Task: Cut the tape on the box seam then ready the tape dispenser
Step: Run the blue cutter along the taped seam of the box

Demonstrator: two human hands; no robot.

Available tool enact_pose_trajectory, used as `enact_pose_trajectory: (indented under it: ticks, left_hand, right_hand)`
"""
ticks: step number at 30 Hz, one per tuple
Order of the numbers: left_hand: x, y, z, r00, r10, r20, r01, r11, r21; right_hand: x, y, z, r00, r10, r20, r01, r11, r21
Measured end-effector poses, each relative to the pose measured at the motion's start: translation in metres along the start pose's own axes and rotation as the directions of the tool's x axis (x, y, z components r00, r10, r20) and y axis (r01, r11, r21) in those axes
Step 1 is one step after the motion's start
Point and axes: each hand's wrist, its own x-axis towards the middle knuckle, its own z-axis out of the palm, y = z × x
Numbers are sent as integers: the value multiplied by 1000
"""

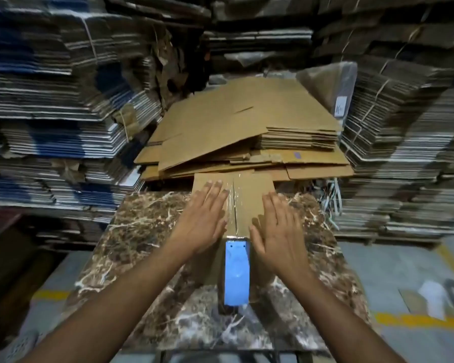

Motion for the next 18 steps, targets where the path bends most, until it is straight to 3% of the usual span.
enact_pose_trajectory:
  ticks: [5, 11, 18]
  left_hand:
    - [-14, -3, 36, 994, -6, 105, 18, 993, -114]
    - [-17, -8, 45, 986, 44, 164, -34, 997, -62]
    - [-16, -4, 49, 989, 27, 148, -23, 999, -30]
  right_hand:
    - [-37, -12, 33, 990, -22, 142, 19, 1000, 24]
    - [-63, -29, 46, 993, 1, 118, -12, 996, 88]
    - [-88, -62, 63, 968, 181, 174, -199, 976, 90]
